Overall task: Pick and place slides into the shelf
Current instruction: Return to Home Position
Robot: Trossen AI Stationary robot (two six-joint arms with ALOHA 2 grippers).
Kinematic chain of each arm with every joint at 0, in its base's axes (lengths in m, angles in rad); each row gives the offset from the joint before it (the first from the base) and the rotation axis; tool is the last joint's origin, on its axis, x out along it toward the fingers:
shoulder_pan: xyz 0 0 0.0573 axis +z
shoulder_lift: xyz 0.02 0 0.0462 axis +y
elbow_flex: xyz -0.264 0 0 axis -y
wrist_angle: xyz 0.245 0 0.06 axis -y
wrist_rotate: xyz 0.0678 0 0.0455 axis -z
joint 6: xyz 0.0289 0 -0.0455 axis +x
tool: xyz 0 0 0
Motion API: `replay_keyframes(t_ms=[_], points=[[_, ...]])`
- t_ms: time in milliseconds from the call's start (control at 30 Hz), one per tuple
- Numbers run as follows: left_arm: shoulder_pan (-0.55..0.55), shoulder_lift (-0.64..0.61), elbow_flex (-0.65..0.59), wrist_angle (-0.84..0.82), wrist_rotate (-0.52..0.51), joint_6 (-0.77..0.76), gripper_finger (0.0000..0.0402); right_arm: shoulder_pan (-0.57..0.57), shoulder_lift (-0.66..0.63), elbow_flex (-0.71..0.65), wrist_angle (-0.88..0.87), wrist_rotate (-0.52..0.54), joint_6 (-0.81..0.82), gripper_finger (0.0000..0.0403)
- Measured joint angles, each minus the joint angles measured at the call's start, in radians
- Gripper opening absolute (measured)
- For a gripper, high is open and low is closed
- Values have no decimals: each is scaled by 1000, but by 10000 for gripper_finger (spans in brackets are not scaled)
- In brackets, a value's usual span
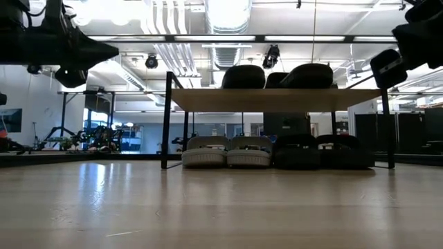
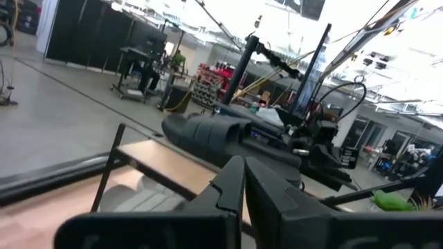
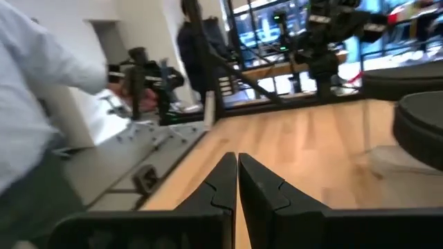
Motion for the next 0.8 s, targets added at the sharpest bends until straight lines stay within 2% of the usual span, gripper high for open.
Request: replay_keyframes(t_ms=[167,267,367,800], points=[[0,0,-22,0,0,-7,0,-2,1,0,-14,86,-35,9],[0,1,-39,-1,1,-8,0,-2,18,1,-16,138,36,9],[0,1,-53,-3,1,-8,0,-2,30,1,-20,143,85,9],[0,6,-55,-1,1,-8,0,-2,33,1,-21,144,83,9]])
